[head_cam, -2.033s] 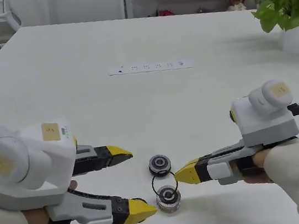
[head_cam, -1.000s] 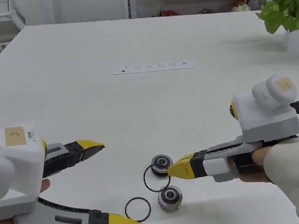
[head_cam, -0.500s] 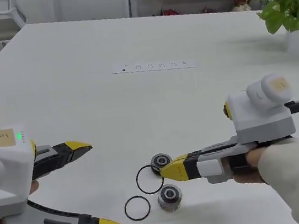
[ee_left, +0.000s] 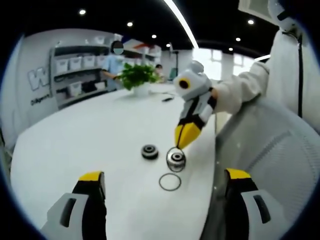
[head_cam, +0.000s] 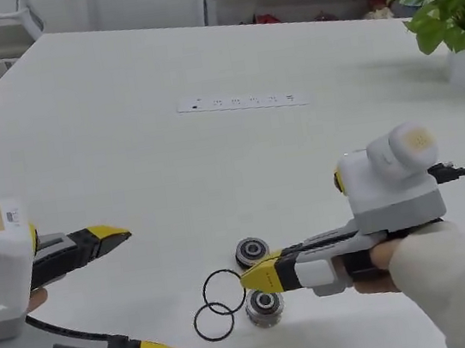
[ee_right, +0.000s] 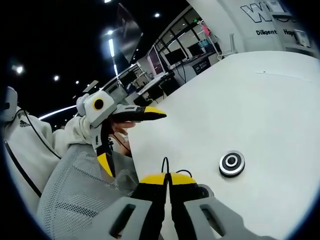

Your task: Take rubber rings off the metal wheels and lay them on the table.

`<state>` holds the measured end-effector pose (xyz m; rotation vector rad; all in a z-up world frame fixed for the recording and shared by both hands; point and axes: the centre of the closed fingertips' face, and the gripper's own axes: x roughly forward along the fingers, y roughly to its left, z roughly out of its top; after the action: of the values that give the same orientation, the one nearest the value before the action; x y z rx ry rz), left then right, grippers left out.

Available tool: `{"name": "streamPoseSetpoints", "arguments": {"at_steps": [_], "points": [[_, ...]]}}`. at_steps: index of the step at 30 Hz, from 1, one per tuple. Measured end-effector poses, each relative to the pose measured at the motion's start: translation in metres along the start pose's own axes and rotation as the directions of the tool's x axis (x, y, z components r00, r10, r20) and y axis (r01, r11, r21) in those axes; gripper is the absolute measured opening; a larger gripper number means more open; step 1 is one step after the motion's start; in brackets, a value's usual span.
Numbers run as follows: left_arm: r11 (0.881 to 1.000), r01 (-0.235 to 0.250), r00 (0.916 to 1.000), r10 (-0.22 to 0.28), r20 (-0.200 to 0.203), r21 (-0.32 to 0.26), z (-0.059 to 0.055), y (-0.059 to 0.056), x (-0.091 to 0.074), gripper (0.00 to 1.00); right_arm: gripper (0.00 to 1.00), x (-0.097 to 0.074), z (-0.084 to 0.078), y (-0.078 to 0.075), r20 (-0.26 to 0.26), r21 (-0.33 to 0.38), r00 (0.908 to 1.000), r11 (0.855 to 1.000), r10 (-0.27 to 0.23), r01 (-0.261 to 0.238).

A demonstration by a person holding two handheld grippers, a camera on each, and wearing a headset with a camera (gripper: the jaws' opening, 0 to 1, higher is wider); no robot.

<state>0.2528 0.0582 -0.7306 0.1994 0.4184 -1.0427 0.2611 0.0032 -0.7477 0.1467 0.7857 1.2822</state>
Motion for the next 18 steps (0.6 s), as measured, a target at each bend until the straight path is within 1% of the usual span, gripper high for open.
{"name": "streamPoseSetpoints", "arguments": {"at_steps": [8, 18], "points": [[1.000, 0.016, 0.9998, -0.016, -0.011, 0.000, -0.004, -0.003, 0.001, 1.00, 0.00, 0.010, -0.010, 0.004, -0.047, -0.020, 0.9989, 1.000, 0.003, -0.004], [0.999, 0.039, 0.9989, -0.039, -0.027, -0.002, -0.008, -0.008, 0.003, 1.00, 0.00, 0.018, -0.022, 0.004, -0.100, -0.034, 0.9949, 0.999, -0.007, 0.003]]}}
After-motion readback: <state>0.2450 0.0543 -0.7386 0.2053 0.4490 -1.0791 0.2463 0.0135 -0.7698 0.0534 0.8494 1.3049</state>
